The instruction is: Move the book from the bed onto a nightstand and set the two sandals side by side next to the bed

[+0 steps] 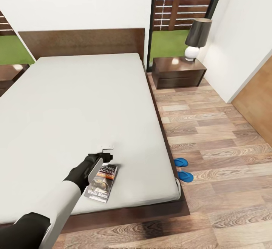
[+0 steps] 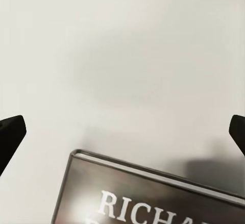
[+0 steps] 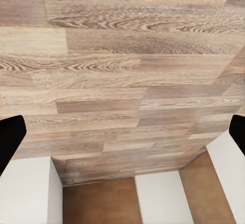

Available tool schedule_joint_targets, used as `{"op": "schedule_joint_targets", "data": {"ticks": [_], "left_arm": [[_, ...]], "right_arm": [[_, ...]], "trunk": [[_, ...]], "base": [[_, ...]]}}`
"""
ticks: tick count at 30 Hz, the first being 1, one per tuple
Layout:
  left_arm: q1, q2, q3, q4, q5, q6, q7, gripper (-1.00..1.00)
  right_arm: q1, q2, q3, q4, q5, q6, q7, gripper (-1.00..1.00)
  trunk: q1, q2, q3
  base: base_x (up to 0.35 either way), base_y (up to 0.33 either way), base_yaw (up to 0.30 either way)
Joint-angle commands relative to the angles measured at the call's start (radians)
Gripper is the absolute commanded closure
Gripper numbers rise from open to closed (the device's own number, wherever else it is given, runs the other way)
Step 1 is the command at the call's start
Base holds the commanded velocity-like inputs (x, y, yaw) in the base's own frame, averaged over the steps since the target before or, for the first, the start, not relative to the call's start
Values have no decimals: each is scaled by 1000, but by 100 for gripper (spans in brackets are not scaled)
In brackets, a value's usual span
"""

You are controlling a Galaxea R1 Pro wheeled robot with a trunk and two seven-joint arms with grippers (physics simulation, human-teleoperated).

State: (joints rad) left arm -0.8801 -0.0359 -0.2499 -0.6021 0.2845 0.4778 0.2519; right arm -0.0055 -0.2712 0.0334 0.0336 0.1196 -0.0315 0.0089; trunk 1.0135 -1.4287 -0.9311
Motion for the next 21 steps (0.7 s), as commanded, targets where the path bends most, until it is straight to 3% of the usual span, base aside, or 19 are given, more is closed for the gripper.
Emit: {"op": "schedule_joint_targets", "data": {"ticks": [1, 21], "left_arm": [[0, 1, -5, -1, 11, 3, 9, -100], [0, 2, -6, 0, 10, 1, 9, -100]], "right_arm": [[-1, 0, 3, 2, 7, -3, 1, -100], [-1, 0, 2, 2, 8, -4, 0, -100]], "trunk": [[0, 0, -2], [0, 0, -15]], "base": [[0, 0, 0], [0, 0, 0]]}}
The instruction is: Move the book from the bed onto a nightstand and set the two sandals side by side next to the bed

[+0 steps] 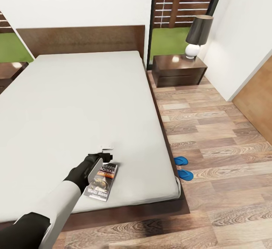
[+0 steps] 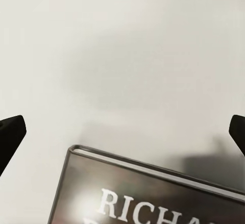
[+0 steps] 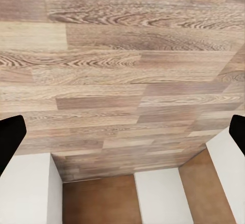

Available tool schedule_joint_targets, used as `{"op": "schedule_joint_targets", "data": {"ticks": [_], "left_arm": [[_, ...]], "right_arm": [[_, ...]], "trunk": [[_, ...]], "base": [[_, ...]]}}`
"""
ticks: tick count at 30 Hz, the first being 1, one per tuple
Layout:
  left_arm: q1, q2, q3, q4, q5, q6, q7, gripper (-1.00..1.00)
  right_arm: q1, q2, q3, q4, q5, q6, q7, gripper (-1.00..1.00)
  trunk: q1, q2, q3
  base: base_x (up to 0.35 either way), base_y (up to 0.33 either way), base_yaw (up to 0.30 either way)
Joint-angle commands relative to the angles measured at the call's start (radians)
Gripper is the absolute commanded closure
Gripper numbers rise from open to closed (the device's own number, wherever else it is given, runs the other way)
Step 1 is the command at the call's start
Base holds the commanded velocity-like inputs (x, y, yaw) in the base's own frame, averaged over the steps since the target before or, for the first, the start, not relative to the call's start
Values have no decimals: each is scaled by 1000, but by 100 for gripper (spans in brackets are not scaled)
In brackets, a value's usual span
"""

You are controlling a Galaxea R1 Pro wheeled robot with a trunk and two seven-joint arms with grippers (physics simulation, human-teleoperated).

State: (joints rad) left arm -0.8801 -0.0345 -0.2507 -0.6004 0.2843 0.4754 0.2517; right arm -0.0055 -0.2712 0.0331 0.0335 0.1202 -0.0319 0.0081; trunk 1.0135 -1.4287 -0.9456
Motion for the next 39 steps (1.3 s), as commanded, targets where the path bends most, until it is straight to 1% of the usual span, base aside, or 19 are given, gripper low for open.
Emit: {"op": "schedule_joint_targets", "data": {"ticks": [1, 21, 39], "left_arm": [[0, 1, -5, -1, 11, 3, 9, -100], [0, 1, -8, -1, 10, 3, 9, -100], [0, 1, -10, -1, 10, -11, 9, -100]], "right_arm": [[-1, 0, 3, 2, 7, -3, 1, -100], [-1, 0, 3, 2, 7, -3, 0, -100], [-1, 0, 4, 2, 7, -3, 0, -100]], "trunk": [[0, 0, -1], [0, 0, -1], [0, 0, -1]], "base": [[0, 0, 0], [-1, 0, 0], [-54, 0, 0]]}}
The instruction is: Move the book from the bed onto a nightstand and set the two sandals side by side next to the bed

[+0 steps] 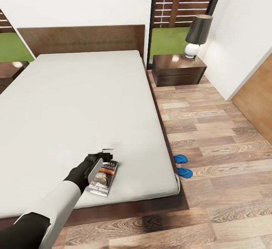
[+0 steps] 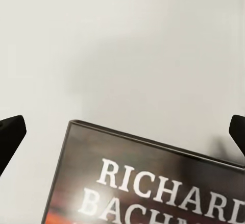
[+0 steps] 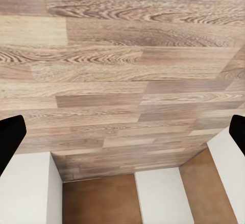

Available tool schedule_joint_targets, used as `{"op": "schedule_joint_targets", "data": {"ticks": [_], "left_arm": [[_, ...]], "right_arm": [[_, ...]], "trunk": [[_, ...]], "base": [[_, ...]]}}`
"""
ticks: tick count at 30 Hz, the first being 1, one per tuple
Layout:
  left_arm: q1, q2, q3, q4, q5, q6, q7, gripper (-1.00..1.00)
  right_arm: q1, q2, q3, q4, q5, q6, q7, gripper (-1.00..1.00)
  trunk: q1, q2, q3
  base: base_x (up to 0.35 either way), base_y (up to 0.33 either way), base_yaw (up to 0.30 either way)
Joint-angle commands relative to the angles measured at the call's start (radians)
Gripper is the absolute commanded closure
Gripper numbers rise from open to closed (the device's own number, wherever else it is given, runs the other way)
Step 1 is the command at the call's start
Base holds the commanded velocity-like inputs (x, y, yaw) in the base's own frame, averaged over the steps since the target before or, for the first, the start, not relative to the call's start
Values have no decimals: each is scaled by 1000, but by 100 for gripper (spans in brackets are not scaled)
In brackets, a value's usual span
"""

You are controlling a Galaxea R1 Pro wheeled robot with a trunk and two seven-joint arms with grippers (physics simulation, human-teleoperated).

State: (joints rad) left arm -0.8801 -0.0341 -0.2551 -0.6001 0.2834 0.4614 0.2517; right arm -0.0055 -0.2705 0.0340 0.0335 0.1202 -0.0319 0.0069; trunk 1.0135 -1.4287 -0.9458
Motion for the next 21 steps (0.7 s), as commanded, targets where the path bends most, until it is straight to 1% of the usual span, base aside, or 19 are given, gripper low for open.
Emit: {"op": "schedule_joint_targets", "data": {"ticks": [1, 21], "left_arm": [[0, 1, -5, -1, 10, 2, 9, -100], [0, 0, -7, -1, 11, -2, 9, -100]], "right_arm": [[-1, 0, 3, 2, 7, -3, 1, -100], [-1, 0, 3, 2, 7, -3, 1, -100]], "trunk": [[0, 0, 0], [0, 0, 0]], "base": [[-9, 0, 0], [-2, 0, 0]]}}
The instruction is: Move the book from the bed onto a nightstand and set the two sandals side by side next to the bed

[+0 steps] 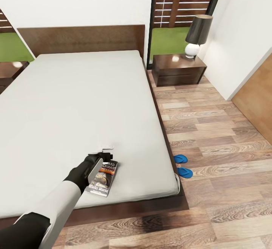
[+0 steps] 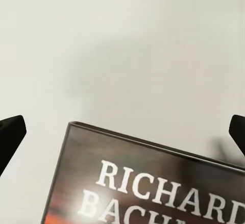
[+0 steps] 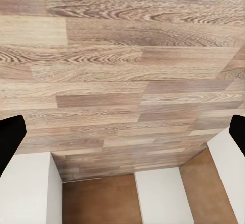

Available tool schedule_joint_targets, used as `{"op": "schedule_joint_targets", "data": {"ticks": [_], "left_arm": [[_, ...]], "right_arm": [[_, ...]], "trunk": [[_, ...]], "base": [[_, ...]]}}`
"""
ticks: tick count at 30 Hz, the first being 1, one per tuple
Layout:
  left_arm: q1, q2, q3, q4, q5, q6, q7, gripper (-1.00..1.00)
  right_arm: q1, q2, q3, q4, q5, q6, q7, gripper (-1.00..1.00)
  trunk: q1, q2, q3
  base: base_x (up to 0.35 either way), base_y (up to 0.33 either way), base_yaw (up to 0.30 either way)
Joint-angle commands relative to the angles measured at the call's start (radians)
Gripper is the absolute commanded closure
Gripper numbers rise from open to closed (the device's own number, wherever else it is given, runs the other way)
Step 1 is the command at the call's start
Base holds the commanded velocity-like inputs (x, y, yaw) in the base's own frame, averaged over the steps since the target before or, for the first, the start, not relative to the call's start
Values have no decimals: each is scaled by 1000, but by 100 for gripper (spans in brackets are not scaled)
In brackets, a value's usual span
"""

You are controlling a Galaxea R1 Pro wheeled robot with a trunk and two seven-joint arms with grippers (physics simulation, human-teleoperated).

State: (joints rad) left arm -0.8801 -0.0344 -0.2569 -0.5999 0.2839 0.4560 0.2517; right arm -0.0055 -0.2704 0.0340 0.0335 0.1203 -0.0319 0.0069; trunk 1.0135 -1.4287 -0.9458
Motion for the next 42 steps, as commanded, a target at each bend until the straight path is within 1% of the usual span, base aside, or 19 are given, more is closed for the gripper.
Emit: {"op": "schedule_joint_targets", "data": {"ticks": [1, 13, 32, 42], "left_arm": [[0, 1, -5, -1, 11, 3, 9, -100], [0, 1, -5, -1, 11, 3, 9, -100], [0, 1, -5, -1, 11, 4, 9, -100], [0, 1, -5, -2, 11, 4, 9, -100]], "right_arm": [[-1, 0, 3, 2, 7, -3, 1, -100], [-1, 1, 3, 2, 7, -3, 1, -100], [-1, 0, 3, 2, 7, -2, 2, -100], [-1, 0, 3, 2, 7, -3, 1, -100]], "trunk": [[0, 0, 0], [0, 0, -2], [0, 0, -28], [0, 0, -32]], "base": [[0, 0, 0], [0, 0, 0], [0, 0, 0], [0, 0, 0]]}}
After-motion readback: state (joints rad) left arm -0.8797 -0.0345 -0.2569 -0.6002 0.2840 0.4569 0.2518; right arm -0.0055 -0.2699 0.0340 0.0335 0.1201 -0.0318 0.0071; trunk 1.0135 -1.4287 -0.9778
